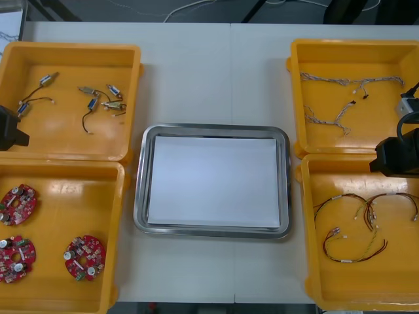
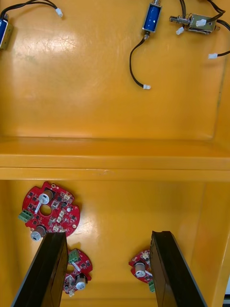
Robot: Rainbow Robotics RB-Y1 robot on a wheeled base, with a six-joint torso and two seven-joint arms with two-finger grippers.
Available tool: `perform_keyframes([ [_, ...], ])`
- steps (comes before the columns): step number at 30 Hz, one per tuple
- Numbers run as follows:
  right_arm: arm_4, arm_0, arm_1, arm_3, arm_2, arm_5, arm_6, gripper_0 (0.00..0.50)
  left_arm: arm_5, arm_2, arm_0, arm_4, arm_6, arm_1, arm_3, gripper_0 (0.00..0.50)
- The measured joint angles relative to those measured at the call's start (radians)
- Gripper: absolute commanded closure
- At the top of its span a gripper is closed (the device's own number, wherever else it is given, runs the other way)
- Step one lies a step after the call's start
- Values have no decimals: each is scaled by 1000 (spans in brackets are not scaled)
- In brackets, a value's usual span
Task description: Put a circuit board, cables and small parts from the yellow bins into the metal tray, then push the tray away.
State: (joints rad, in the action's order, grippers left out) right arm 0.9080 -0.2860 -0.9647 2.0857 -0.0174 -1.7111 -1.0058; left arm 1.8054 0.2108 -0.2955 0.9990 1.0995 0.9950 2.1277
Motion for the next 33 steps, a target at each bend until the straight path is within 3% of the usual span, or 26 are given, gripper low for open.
perform_keyframes([
  [15,25,26,33,1,0,-27,0,0,-11,-33,5,6,0,-5,0,0],
  [22,31,56,34,32,0,-89,6,0,-2,-33,5,57,0,-4,0,0],
  [28,35,110,34,93,0,-91,183,0,39,-2,19,77,2,-4,0,0],
  [33,35,159,34,143,0,-87,216,0,29,58,83,96,44,-4,0,0],
])
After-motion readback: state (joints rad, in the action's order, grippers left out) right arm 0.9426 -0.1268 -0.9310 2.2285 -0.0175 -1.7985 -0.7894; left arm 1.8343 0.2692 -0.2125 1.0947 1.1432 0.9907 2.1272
